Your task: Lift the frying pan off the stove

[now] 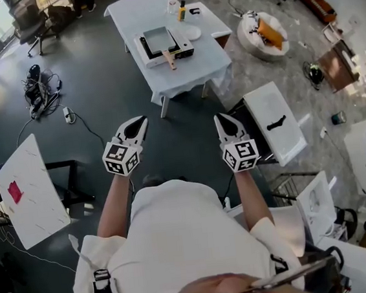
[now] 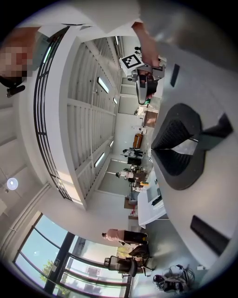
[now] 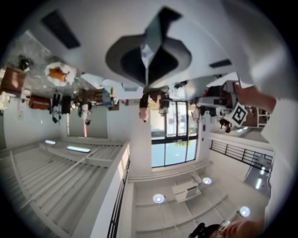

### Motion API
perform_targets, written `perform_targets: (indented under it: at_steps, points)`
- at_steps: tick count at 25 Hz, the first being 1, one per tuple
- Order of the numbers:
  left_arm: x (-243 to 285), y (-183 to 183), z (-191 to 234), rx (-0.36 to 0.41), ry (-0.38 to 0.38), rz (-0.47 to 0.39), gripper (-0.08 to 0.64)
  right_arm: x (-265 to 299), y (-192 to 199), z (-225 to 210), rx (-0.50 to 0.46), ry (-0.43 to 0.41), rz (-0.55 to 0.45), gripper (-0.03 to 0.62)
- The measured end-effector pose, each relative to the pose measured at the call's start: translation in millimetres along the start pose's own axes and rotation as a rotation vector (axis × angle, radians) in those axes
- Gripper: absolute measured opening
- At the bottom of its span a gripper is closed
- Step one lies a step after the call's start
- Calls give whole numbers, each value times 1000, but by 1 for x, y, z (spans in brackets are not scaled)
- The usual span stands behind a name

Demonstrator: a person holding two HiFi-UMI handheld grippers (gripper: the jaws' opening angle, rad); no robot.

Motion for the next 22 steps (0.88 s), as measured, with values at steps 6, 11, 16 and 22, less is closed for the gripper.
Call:
perform_targets:
  at_steps: [6,11,16,22]
  points:
    - [6,11,-10,-18,-13,5,31,2,5,-6,-3,-26,7,37]
    - [11,11,-9,-21,-19,7,31,10,8,-8,8,-36,14,37]
    - [17,7,7,-21,-14,5,31,26,8,-9,3,-38,20,37]
    - [35,3,37,-31,2,7,31,54,5,-12,13,-32,31,37]
Point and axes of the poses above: the fingertips, and each gripper's own axes: x forward along the fingers, z to its left, y out of its underside, the point moved 10 cm from there along -x, backward along the fingers, and after that the axes turned 12 degrees about y, right-handed, at the moved point
